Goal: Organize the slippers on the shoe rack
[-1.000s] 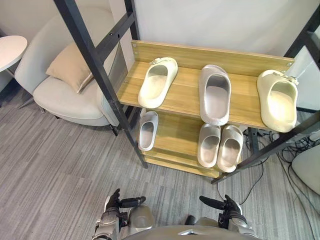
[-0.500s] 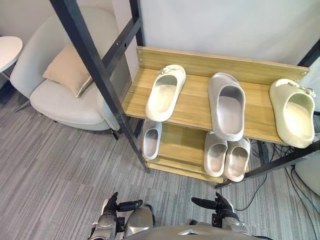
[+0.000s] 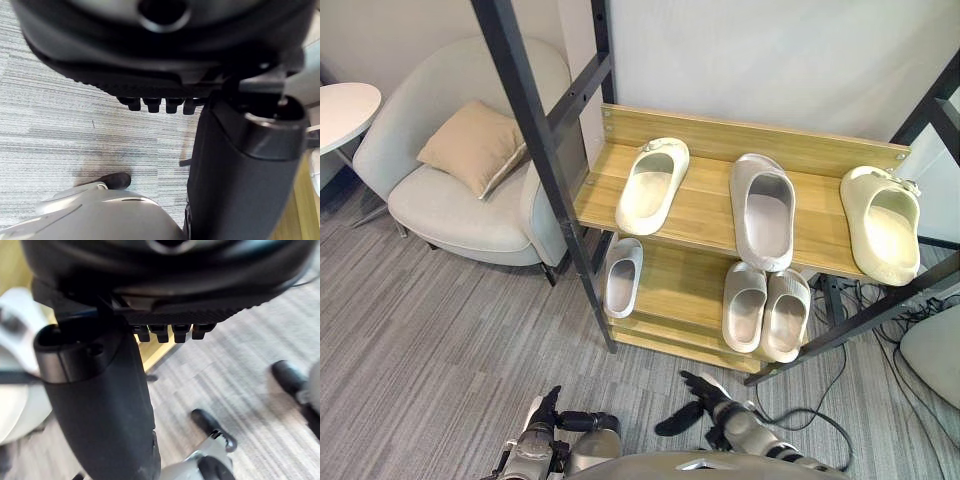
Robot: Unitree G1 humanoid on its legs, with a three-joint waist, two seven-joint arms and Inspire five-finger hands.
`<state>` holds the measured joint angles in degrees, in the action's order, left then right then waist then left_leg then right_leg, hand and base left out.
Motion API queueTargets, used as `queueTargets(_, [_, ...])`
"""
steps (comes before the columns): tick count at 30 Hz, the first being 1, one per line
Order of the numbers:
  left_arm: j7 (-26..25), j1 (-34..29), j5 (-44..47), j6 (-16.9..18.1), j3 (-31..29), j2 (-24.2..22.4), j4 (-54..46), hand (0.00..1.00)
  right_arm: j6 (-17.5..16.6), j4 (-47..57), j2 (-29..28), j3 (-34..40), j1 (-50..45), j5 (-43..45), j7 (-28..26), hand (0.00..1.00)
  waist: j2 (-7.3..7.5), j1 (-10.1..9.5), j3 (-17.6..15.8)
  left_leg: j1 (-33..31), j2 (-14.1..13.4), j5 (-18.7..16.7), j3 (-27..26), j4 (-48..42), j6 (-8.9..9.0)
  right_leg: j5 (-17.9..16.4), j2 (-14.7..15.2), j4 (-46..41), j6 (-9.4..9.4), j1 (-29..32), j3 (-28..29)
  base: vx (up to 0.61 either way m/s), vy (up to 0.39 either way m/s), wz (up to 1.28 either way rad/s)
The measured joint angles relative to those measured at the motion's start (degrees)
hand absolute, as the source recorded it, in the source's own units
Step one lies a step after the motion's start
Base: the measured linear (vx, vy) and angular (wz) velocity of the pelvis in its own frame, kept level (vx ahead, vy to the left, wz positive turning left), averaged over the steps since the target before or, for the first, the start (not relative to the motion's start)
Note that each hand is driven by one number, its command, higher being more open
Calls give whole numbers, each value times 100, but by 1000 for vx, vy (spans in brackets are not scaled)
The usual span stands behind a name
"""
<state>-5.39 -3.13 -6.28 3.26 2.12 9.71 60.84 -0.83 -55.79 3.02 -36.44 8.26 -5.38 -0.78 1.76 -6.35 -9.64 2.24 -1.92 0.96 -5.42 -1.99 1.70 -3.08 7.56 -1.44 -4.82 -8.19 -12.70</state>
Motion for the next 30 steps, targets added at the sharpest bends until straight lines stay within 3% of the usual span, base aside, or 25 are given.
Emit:
queueTargets(3, [3, 13, 0, 1, -3, -1, -22, 100, -45, 840, -16, -764, 264, 224, -365, 100, 19, -117, 5, -6, 26, 11, -17, -1, -15, 63, 22, 53, 3, 0, 30, -47, 39, -4])
queueTargets(8, [-38, 12, 0, 13, -31, 9, -95, 100, -71, 2196, 141, -1340, 439, 801, -825, 100, 94, -270, -24, -7, 37, 14, -15, -7, -20, 90, 32, 65, 2, 0, 42, -21, 12, -1])
queueTargets(13, [-60, -9, 0, 45, -34, 18, -92, 100, -182, 4597, 968, -1379, 446, 1777, -1076, 100, 93, -243, -35, -18, 18, -31, -40, -25, 42, 92, 28, 62, 2, 15, 65, -3, 2, -3])
queueTargets(16, [-99, -39, 4, 55, -33, 20, -91, 100, -562, 6109, 1395, -842, 461, 2159, -1089, 100, 83, -155, -31, -23, -20, -43, -122, -68, 43, 106, 0, 57, -12, 49, 149, 11, -5, -11])
queueTargets(21, [-114, -58, 3, 68, -1, 17, -51, 100, -990, 7357, 1609, 150, 464, 2572, -885, 100, 29, 16, -3, -47, -56, -147, -195, -232, 26, 116, -21, 55, -7, 43, 240, 13, 3, -11])
queueTargets(30, [-159, -126, 7, 77, 216, -31, 27, 100, -1648, 8278, 1046, 1523, 49, 2495, -180, 100, -200, 251, 127, -17, -80, -185, -213, -307, 26, 115, -28, 29, -1, -5, 265, -5, 2, -1])
